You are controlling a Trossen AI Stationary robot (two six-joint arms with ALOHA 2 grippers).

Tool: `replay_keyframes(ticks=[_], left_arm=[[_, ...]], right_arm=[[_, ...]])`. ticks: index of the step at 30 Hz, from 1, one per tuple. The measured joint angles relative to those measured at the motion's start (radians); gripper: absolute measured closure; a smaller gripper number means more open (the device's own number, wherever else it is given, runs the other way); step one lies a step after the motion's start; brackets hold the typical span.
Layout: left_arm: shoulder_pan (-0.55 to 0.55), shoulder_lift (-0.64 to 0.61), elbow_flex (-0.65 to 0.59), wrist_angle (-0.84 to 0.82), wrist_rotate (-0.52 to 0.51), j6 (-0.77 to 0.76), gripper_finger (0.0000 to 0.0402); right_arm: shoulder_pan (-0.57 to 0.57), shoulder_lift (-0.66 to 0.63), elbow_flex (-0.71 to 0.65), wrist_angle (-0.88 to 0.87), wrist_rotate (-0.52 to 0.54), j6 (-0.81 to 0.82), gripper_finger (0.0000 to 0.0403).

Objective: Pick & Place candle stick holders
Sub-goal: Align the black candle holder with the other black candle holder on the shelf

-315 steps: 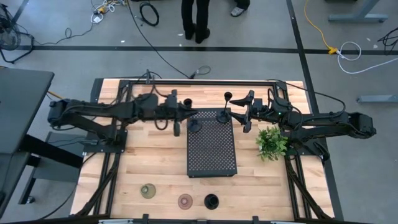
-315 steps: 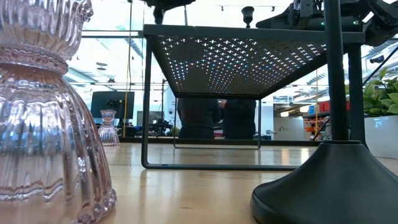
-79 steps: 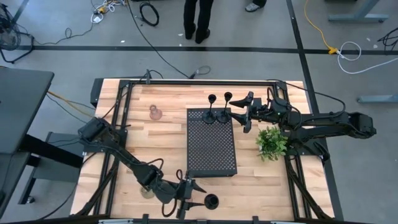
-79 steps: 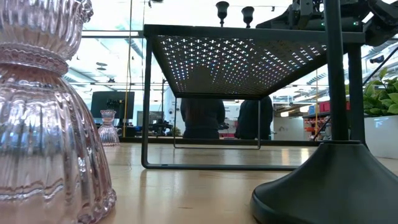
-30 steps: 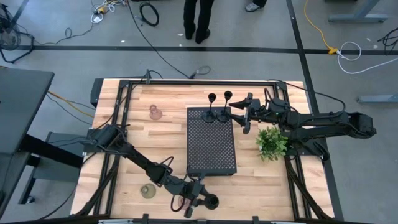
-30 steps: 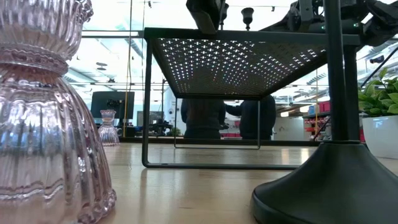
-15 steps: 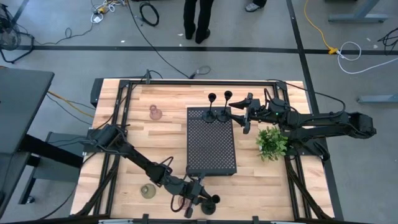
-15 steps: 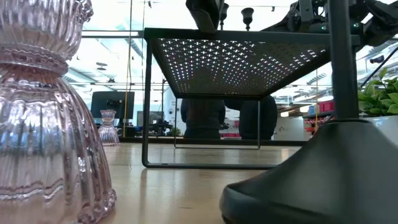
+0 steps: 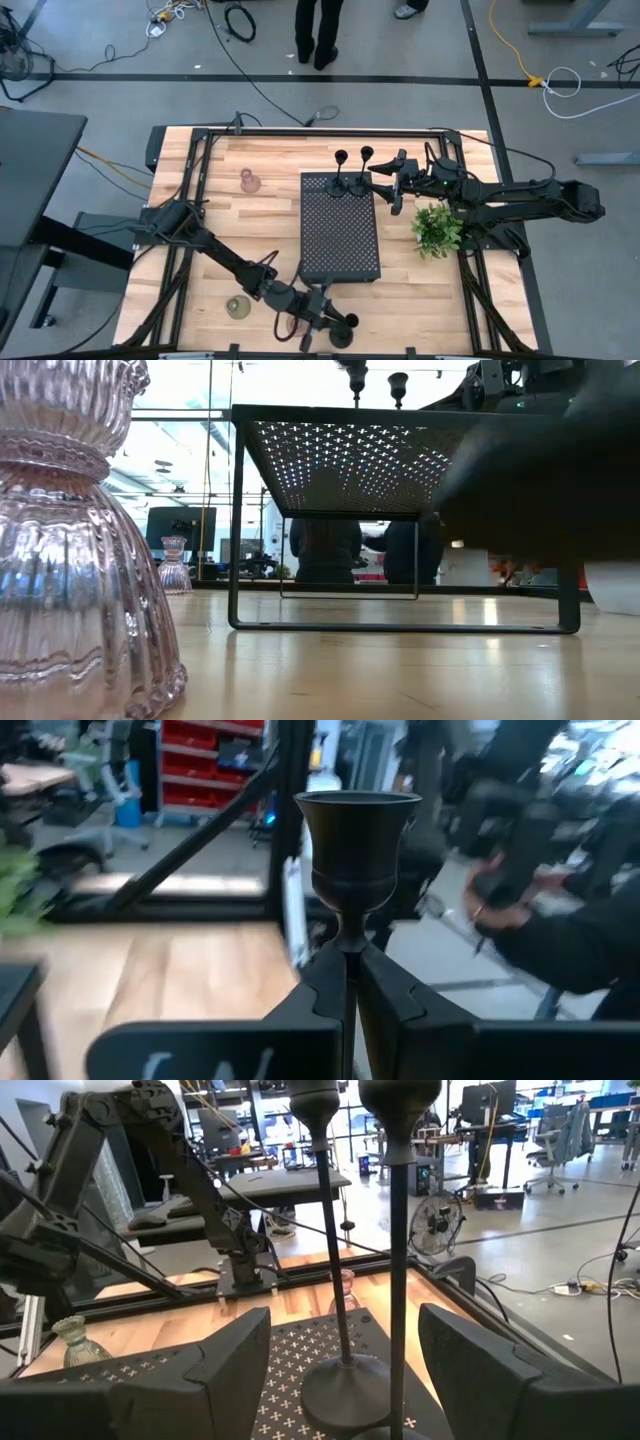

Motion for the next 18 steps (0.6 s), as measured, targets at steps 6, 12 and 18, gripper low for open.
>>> replay_keyframes(ticks=[6,12,18], left_arm=[[0.002,-0.013,0.075,-0.060,0.037,0.043,0.0391],[0.027,-0.088,0.152,-0.346,0.030,0.074,0.0391],[0.043,-0.186,0.177,-0.475,0.020,0.142,0.0391]], right_arm=[[0.000,0.000,0.000,0.001,0.000,0.000,0.0146],[0.000,0.000,0.000,-0.007,0.000,0.000,0.0146],[0.000,0.000,0.000,-0.016,0.000,-0.001,0.0146]])
